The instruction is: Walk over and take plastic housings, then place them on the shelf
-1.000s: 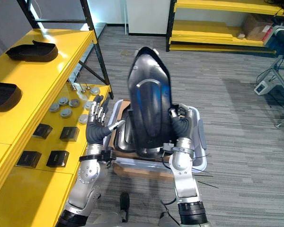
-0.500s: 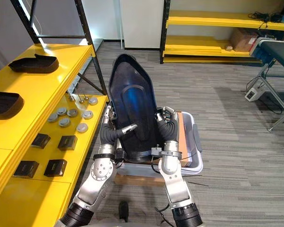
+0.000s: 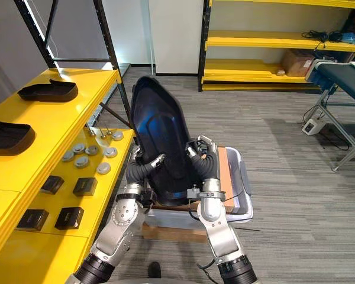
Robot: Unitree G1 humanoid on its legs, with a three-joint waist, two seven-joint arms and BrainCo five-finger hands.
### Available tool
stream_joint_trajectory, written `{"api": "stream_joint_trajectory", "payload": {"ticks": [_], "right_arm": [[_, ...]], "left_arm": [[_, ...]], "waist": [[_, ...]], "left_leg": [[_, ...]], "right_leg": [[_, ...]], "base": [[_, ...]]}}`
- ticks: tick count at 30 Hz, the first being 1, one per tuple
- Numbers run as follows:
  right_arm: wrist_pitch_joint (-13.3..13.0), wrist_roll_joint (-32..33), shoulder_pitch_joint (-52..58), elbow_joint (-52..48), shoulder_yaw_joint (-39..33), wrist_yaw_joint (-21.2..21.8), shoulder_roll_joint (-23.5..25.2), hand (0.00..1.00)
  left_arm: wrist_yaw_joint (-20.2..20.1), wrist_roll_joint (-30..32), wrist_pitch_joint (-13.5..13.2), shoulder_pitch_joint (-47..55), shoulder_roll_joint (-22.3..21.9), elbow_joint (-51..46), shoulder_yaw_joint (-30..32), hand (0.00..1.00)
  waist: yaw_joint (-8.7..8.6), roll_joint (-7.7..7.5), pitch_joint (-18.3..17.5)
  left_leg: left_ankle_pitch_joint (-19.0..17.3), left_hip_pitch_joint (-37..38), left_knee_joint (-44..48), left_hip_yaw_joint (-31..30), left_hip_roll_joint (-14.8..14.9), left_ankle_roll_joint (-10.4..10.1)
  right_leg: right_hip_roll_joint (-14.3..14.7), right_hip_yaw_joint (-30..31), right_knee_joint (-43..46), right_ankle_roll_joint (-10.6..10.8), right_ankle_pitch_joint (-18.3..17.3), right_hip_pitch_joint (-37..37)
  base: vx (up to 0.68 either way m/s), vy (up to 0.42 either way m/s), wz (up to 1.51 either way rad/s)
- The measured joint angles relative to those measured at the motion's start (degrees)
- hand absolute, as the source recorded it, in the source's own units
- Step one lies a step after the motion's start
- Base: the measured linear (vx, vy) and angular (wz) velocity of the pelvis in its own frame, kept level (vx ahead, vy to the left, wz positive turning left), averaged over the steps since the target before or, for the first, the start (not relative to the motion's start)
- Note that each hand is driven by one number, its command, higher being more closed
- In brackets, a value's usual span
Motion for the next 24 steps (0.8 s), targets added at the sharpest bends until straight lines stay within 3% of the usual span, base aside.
{"api": "stream_joint_trajectory", "payload": {"ticks": [12, 17, 24], "right_arm": [[-4.12, 11.91, -2.63, -6.56, -1.03, 15.00, -11.00, 0.00], [-10.98, 20.25, -2.67, -16.49, -13.68, 16.52, -9.80, 0.00], [-14.77, 31.80, 1.42, -12.97, -34.57, 11.77, -4.57, 0.00]], "left_arm": [[-4.13, 6.65, -0.29, 3.90, 0.13, -3.51, 6.42, 1.00], [-4.44, 7.12, 1.03, 7.93, -0.15, -3.42, 10.84, 1.00], [-4.94, 6.51, 1.13, 12.57, -1.01, -4.56, 17.34, 1.00]], "waist": [[0.68, -0.01, 0.00], [0.73, -0.05, 0.03], [-0.21, -0.12, 0.07]], "left_leg": [[0.00, 0.14, -0.02, -0.69, -0.04, -0.01], [0.00, -0.05, -0.02, -0.74, -0.15, 0.00], [-0.21, -0.50, -0.03, -0.62, -0.18, 0.27]], "right_leg": [[0.05, -0.79, -0.10, 0.07, -0.07, 0.60], [-0.04, -1.31, -0.10, 0.08, -0.17, 0.56], [-0.05, -1.50, -0.49, 0.07, -0.20, 0.29]], "base": [[0.00, -0.002, 0.03], [0.00, -0.003, 0.01], [0.00, -0.007, -0.01]]}}
